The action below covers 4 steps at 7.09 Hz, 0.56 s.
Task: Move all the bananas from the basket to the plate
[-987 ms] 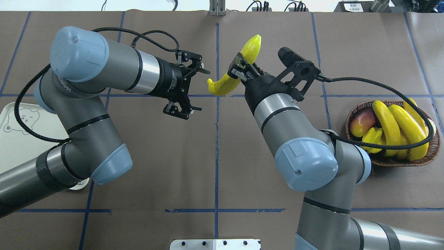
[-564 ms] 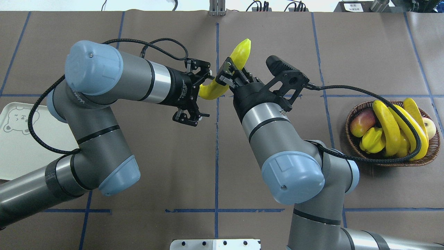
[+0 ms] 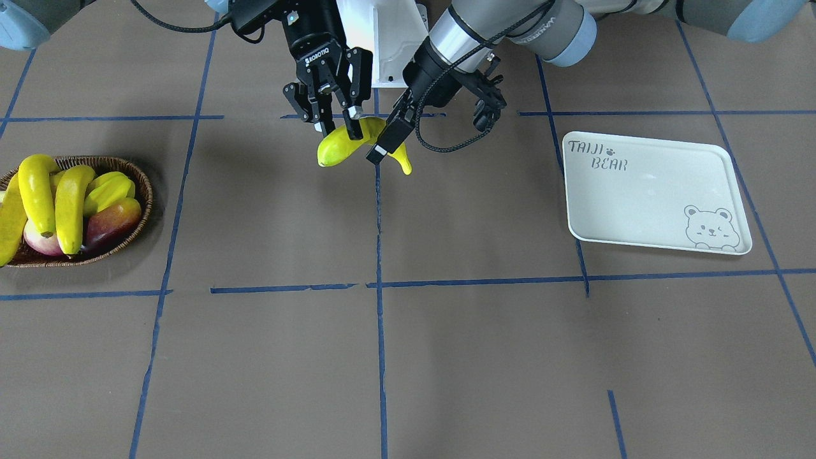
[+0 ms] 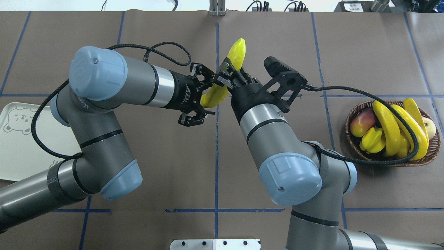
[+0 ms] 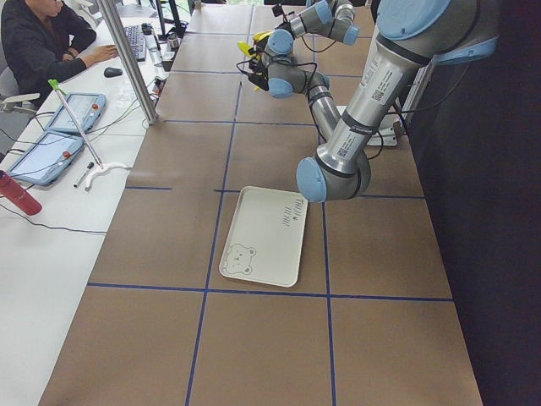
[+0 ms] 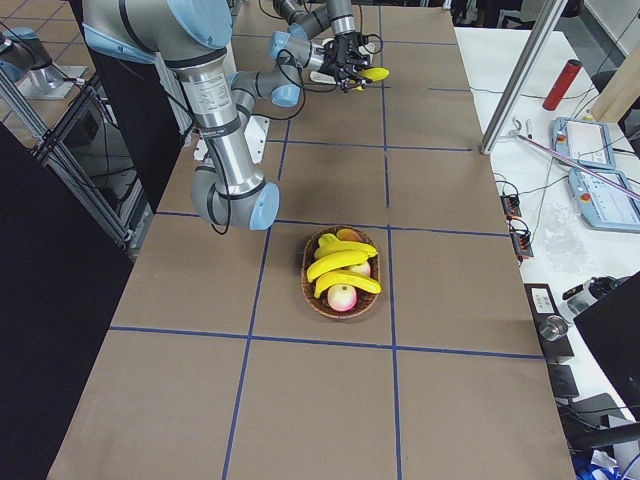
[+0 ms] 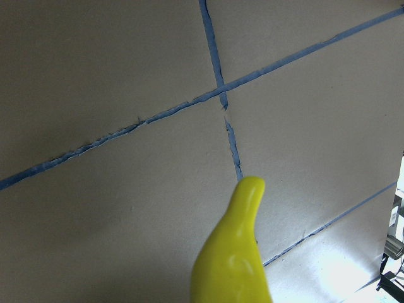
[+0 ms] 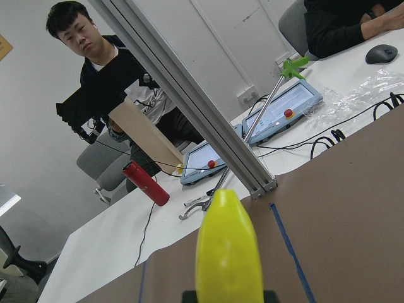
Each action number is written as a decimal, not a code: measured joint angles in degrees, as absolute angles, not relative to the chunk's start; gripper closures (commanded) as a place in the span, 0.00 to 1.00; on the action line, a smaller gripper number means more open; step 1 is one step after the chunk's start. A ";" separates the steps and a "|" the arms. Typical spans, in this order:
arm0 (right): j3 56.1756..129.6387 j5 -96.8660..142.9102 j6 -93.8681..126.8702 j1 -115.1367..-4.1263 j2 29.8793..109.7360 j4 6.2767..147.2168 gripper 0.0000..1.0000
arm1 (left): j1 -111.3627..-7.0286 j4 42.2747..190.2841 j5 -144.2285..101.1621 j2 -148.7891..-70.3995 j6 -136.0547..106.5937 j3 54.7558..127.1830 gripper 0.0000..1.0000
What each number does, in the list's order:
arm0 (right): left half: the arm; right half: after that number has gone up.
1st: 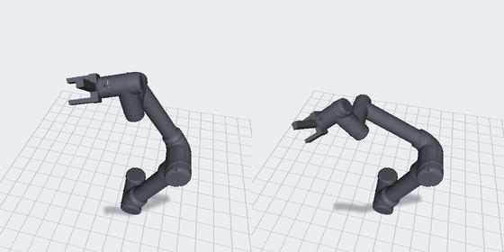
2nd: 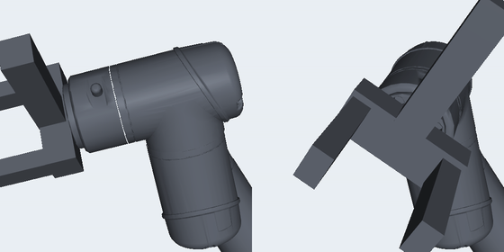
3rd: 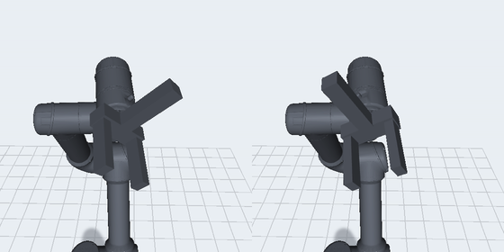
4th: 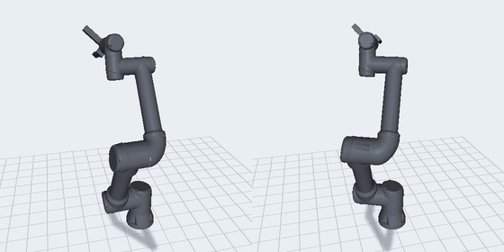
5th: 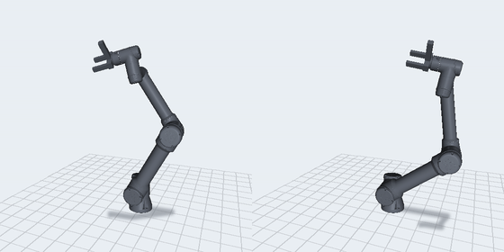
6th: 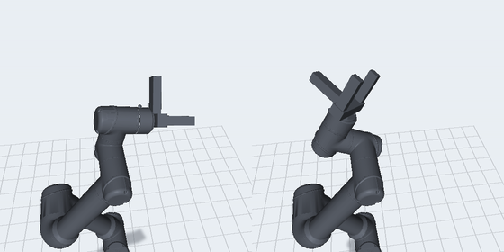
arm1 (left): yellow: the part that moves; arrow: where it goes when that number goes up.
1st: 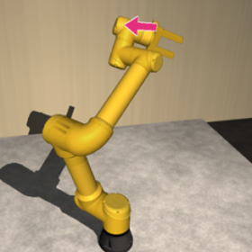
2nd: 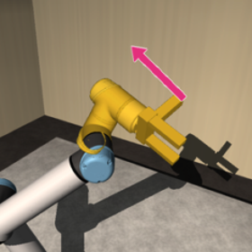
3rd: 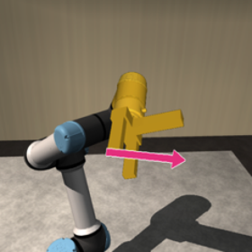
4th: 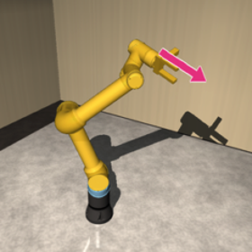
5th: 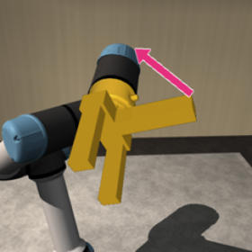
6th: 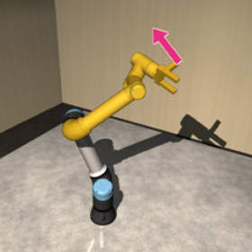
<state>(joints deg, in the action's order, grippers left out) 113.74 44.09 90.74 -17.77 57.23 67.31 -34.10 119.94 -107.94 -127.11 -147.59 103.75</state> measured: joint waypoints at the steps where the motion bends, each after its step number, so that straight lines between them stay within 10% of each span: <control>1: 113.77 44.12 90.71 -17.77 57.20 67.18 0.01 | -34.15 119.95 -108.07 -127.03 -147.52 103.84 1.00; 4: 113.95 44.16 90.73 -17.69 57.15 66.98 0.00 | -34.43 119.81 -108.26 -126.91 -147.86 104.39 1.00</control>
